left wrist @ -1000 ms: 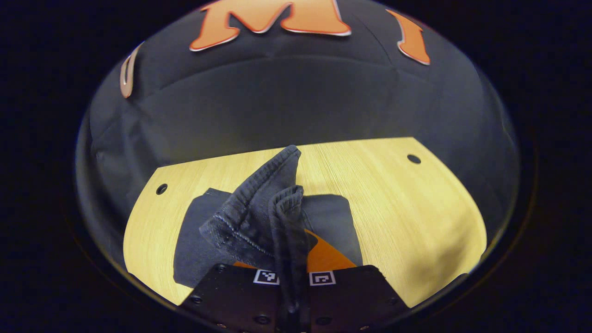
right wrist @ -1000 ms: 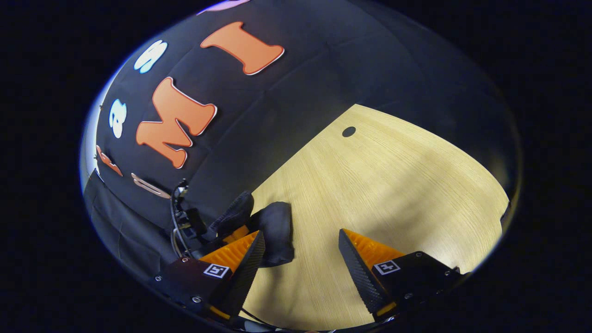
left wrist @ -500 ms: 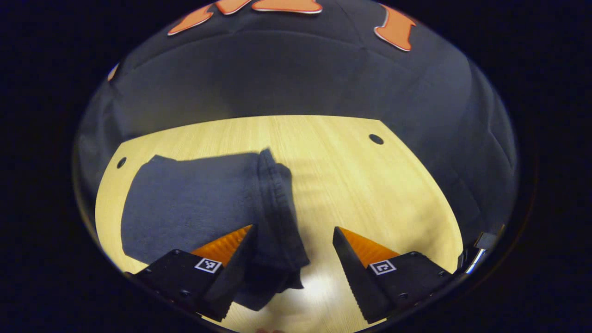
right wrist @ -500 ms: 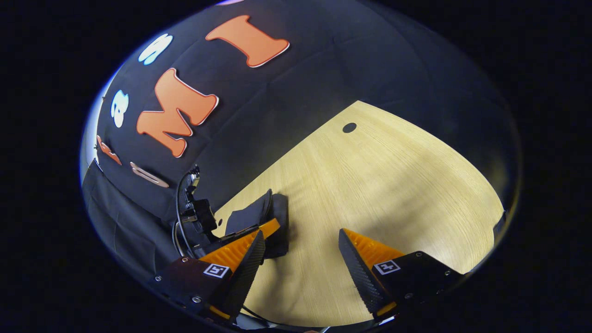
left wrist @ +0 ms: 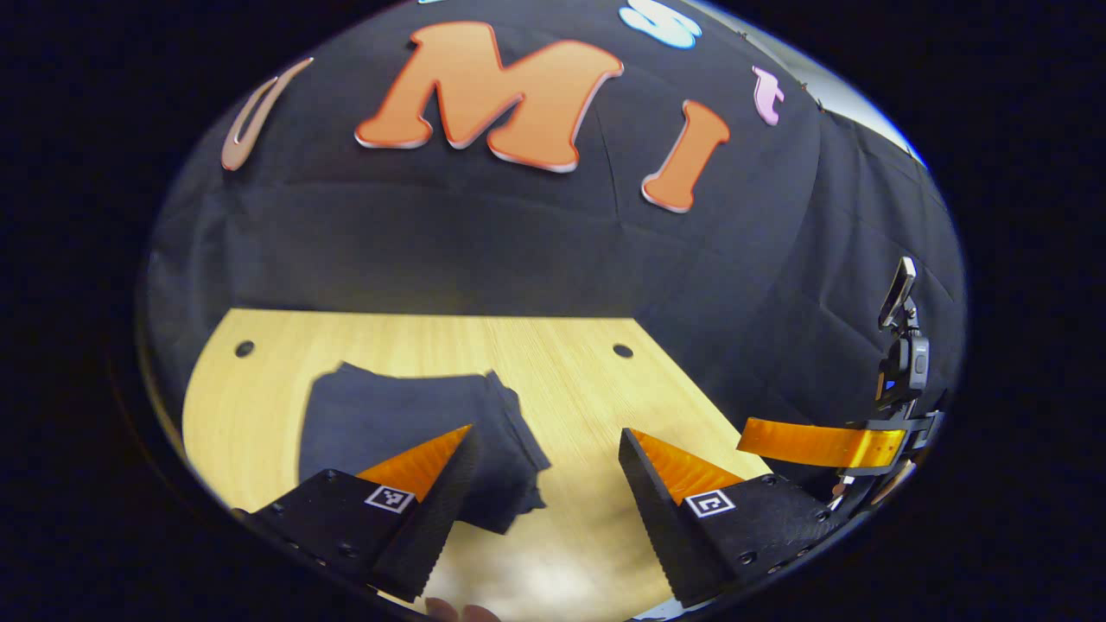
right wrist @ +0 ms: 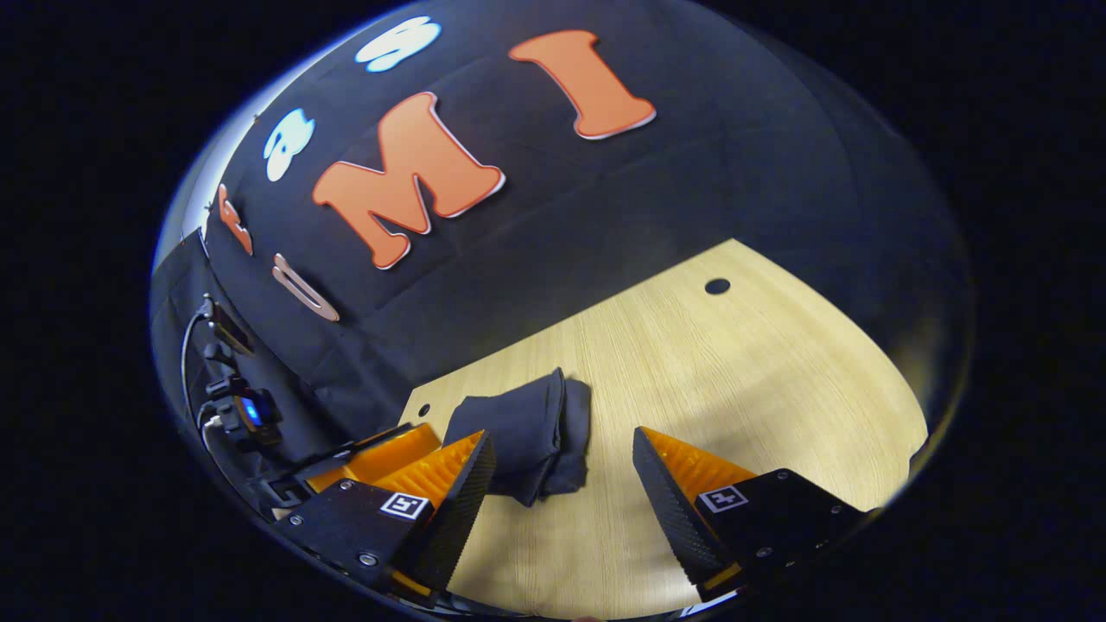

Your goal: Grasp the waist and the cuffs of the jeans and fold them to make the two legs overlap; first hold the waist and fold one-third of the jeans toward the cuffs, then hold the cuffs and fold the remaining one-third in the same direction to finish folding.

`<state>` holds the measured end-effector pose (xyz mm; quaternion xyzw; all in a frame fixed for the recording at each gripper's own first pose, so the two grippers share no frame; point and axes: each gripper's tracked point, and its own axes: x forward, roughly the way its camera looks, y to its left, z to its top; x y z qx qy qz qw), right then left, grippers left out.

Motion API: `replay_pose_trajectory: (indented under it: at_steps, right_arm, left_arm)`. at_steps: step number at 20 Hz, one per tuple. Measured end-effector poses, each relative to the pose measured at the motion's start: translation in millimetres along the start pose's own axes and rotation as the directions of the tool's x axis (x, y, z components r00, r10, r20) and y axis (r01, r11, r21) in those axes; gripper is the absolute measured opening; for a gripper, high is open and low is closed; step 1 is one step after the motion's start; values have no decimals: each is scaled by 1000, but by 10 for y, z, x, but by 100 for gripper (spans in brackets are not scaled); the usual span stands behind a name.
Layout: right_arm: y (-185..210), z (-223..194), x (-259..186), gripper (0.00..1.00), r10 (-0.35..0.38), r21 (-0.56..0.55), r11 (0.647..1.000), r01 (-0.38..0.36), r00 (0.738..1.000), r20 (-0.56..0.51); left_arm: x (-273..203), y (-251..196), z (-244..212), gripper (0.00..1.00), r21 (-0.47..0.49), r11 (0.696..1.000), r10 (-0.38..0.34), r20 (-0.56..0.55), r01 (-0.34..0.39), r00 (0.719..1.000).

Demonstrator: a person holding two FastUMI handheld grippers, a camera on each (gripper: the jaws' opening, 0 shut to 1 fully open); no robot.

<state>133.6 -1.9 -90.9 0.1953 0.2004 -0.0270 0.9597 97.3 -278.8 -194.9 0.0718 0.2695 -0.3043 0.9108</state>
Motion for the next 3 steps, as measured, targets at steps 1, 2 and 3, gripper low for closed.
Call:
replay_pose_trajectory:
  at_steps: [1,2,3]
  right_arm:
    - [114,58,8,98,-14,-31,999,15,999,36]
    - [227,116,-2,98,-22,-65,998,27,997,74]
    - [351,163,-4,98,-32,-101,994,42,994,107]
  left_arm:
    - [-205,209,156,98,8,999,33,45,-33,998]
    - [-391,423,285,97,5,998,64,87,-64,994]
    - [-562,588,370,97,-2,996,85,125,-86,988]
